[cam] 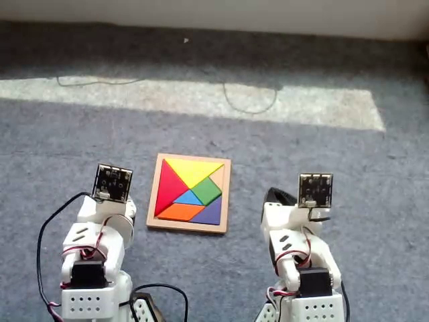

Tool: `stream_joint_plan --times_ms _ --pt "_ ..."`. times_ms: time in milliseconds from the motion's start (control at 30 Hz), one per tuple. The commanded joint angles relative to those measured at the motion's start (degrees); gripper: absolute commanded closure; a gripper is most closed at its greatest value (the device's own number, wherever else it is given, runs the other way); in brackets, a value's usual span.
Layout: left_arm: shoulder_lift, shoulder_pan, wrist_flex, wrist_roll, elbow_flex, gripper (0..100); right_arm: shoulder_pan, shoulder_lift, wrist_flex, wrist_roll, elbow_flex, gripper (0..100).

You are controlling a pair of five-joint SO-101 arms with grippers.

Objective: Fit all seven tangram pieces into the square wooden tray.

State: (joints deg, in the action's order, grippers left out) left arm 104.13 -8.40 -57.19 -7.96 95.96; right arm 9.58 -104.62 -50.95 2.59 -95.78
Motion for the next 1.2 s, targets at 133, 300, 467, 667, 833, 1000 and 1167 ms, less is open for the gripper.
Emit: stream_joint_plan --times_ms 133,300,467,667,833,1000,1167 --pt "0.0 -0.7 -9.9 0.3 1.2 99 0.2 -0.6 -10.4 -1.0 -7.0 99.1" --pt "0.0 -0.7 -11.1 0.3 1.2 99 0.2 -0.6 -15.0 -1.0 -7.0 99.1" --pt "0.0 -0.7 -15.2 0.3 1.2 99 0.3 -0.6 -21.1 -0.9 -7.0 99.1" --pt "0.0 -0.7 -18.2 0.3 1.2 99 0.3 -0.6 -20.7 -0.8 -7.0 99.1" --pt "0.0 -0.7 -18.2 0.3 1.2 99 0.3 -0.6 -20.7 -0.8 -7.0 99.1" --pt "0.0 -0.7 -18.2 0.3 1.2 99 0.3 -0.6 -20.7 -0.8 -7.0 99.1" --pt "0.0 -0.7 -18.2 0.3 1.2 99 0.3 -0.6 -20.7 -0.8 -7.0 99.1"
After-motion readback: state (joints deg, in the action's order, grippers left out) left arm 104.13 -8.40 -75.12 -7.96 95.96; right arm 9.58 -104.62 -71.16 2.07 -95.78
